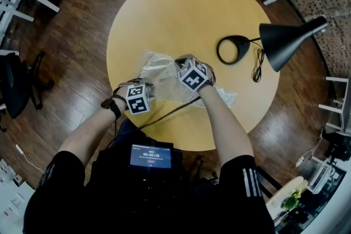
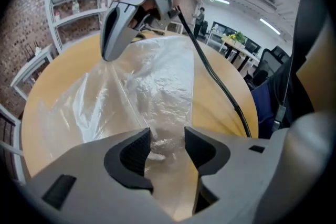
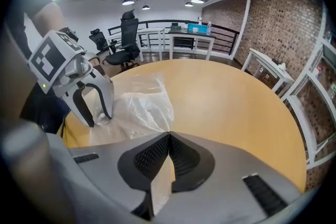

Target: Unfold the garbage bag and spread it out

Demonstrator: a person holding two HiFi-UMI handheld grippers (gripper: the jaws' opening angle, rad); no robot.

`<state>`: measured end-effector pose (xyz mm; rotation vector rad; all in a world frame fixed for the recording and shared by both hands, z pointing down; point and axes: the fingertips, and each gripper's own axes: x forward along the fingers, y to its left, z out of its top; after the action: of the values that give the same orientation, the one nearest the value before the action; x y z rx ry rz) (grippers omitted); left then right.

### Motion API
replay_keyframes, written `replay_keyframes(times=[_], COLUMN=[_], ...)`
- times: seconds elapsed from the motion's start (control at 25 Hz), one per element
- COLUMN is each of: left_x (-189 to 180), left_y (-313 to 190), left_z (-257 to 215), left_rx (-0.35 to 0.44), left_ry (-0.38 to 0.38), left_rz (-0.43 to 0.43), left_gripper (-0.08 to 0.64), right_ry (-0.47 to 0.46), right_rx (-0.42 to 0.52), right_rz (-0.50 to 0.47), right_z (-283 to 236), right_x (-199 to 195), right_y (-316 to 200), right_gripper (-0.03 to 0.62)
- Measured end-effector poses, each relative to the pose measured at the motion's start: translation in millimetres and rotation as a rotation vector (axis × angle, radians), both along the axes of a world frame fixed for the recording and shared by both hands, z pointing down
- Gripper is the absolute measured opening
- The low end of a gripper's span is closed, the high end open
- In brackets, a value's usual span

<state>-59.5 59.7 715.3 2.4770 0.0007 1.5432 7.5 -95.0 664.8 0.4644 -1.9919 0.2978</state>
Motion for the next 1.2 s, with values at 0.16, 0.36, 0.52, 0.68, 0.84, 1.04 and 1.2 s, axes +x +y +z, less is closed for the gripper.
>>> replay_keyframes(times=[0.16, 0.36, 0.52, 0.68, 0.84, 1.04, 1.2], left_x=[-10, -14, -17, -13, 13, 54, 68], left_y=[-1, -1, -1, -8, -16, 5, 25], left_z=[2, 4, 6, -23, -54, -24, -3], left_rx=[0.039, 0.056, 0.067, 0.14, 0.207, 0.172, 0.09], left_ry=[-0.014, -0.015, -0.019, 0.008, 0.091, 0.072, 0.035], left_rz=[0.014, 0.016, 0.006, 0.011, 0.001, 0.12, 0.161], left_gripper=[0.212, 0.212, 0.212, 0.212, 0.212, 0.212, 0.212], right_ry=[0.107, 0.147, 0.137, 0.142, 0.15, 0.14, 0.003], right_rx=[0.01, 0.011, -0.007, -0.012, -0.021, -0.033, 0.0], right_rz=[-0.121, -0.165, -0.152, -0.132, -0.121, -0.095, -0.009], right_z=[30, 50, 53, 53, 52, 51, 19], right_x=[-5, -11, -12, -12, -11, -9, -11], right_y=[-2, -9, -11, -10, -12, -12, -20], right_gripper=[0.014, 0.046, 0.068, 0.072, 0.069, 0.1, 0.103])
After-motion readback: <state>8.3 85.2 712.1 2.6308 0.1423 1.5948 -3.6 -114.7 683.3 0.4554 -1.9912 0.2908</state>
